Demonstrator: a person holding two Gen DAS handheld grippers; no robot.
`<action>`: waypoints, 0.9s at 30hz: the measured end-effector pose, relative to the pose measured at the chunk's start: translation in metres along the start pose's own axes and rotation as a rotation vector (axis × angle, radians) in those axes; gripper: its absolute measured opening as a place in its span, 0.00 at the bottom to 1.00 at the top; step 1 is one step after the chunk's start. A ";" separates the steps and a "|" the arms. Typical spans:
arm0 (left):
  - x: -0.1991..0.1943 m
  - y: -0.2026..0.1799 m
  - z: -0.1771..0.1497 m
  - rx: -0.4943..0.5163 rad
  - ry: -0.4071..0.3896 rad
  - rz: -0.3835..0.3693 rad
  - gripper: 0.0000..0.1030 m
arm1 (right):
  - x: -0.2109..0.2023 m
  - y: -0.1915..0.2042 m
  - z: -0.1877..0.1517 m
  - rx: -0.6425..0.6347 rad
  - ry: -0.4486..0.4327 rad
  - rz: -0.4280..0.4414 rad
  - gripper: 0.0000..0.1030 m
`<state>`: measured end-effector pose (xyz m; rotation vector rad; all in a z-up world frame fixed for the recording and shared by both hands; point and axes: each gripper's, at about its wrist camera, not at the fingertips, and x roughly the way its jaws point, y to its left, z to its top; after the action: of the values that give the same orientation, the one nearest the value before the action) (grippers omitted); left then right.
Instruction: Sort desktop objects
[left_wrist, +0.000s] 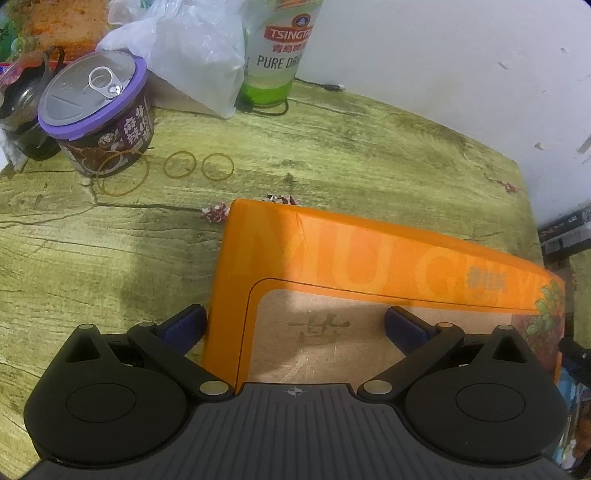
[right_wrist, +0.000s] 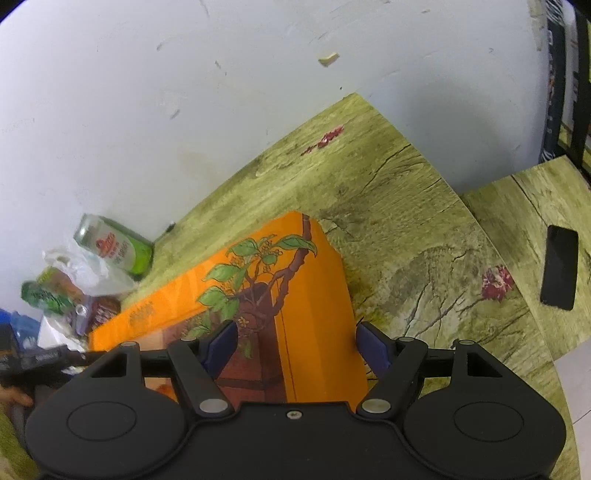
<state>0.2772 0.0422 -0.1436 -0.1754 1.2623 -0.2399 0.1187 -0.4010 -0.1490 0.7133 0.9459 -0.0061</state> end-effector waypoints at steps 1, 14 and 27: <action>-0.001 0.001 -0.001 0.004 -0.006 -0.008 0.99 | -0.002 -0.001 0.000 0.010 0.002 0.002 0.69; -0.012 0.037 -0.043 -0.027 -0.030 -0.173 0.99 | 0.010 -0.015 -0.001 0.116 0.140 0.035 0.86; -0.015 0.070 -0.090 -0.064 -0.036 -0.271 0.99 | 0.050 0.040 0.014 -0.073 0.188 -0.077 0.91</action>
<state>0.1933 0.1134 -0.1749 -0.4057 1.2094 -0.4278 0.1715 -0.3630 -0.1581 0.6168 1.1476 0.0279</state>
